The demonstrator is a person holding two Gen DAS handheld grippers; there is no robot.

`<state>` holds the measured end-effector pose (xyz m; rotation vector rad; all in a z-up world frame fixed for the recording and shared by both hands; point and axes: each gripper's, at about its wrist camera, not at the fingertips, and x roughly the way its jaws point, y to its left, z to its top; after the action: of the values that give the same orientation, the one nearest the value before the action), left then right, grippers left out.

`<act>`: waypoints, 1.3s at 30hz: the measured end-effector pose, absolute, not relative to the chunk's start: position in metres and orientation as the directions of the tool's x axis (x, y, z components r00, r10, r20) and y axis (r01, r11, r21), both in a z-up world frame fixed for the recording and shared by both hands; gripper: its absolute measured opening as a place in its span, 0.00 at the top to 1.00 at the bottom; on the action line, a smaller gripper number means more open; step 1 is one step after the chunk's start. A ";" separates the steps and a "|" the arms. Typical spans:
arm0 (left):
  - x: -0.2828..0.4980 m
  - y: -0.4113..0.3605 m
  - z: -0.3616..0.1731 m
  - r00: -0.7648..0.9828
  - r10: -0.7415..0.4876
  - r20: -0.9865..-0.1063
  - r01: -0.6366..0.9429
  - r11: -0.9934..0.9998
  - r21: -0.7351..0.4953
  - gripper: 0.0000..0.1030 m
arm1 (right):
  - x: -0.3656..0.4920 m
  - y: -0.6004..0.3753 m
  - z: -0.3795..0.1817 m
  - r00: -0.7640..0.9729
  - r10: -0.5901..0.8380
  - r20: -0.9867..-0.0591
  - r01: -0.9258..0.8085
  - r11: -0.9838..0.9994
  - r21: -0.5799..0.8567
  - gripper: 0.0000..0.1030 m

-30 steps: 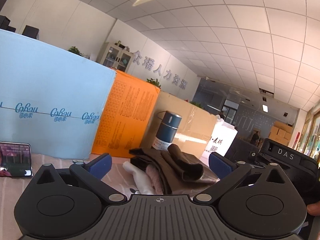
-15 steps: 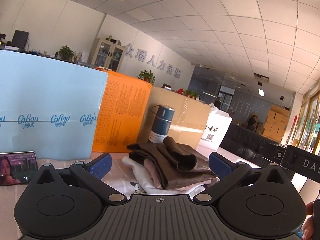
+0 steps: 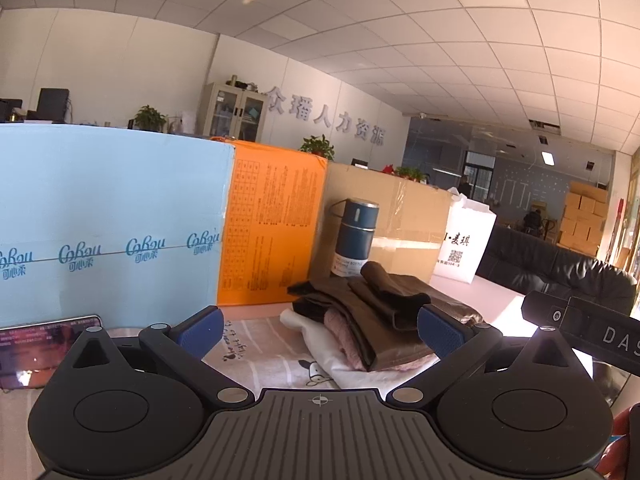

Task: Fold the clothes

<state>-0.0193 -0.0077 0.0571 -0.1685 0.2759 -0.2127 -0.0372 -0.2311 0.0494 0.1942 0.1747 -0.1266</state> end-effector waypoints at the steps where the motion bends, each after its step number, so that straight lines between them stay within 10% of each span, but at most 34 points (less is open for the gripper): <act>1: -0.017 -0.007 0.056 0.940 -0.225 -0.258 0.177 0.965 -0.195 0.00 | -0.034 -0.231 0.048 0.976 -0.106 -0.188 0.140 0.973 0.181 0.00; 39: -0.013 -0.004 0.050 0.936 -0.205 -0.287 0.159 0.972 -0.175 0.00 | -0.015 -0.231 0.031 0.958 -0.117 -0.261 0.164 0.972 0.167 0.00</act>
<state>-0.0128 -0.0036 0.0500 -0.1506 0.3086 -0.1869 -0.0153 -0.2315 0.0313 0.1888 0.2522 -0.1436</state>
